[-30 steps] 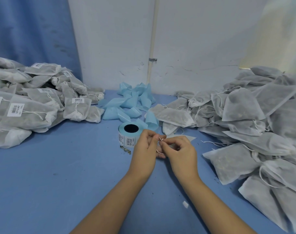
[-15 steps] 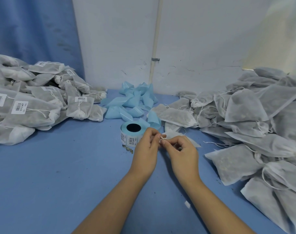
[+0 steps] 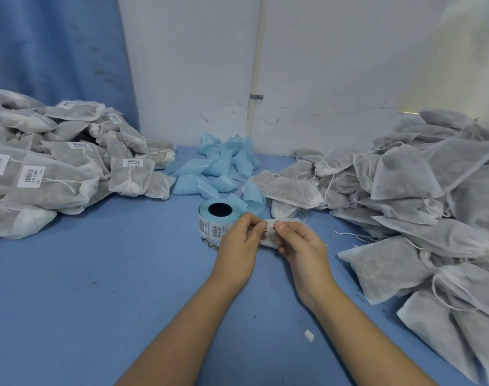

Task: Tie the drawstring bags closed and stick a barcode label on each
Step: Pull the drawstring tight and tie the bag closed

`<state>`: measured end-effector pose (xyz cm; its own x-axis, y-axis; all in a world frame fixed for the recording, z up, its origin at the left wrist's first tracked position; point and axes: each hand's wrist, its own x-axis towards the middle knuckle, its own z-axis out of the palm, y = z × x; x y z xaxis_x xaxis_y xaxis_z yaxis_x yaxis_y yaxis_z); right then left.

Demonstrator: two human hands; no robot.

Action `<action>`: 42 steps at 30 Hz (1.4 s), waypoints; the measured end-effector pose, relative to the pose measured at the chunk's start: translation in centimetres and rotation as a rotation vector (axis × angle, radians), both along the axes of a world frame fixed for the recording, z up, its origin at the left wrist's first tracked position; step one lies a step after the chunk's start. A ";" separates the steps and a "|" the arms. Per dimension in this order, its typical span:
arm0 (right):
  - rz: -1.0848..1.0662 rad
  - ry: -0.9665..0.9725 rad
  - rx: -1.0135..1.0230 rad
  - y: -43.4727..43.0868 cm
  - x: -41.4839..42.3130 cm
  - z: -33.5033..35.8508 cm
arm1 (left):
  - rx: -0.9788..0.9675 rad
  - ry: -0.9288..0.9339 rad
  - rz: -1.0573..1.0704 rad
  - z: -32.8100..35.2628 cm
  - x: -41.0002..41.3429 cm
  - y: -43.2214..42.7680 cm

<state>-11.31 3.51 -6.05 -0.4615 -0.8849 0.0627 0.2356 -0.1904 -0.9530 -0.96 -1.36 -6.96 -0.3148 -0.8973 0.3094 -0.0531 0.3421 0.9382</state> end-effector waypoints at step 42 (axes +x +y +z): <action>0.070 -0.154 -0.009 -0.3 -1.0 0.0 | 0.170 0.231 0.090 0.3 0.1 -0.3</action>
<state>-12.31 3.20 -6.08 -0.4034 -0.9150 0.0042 0.3922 -0.1770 -0.9027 -0.85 -1.62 -6.70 -0.1699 -0.9635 0.2066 0.1458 0.1828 0.9723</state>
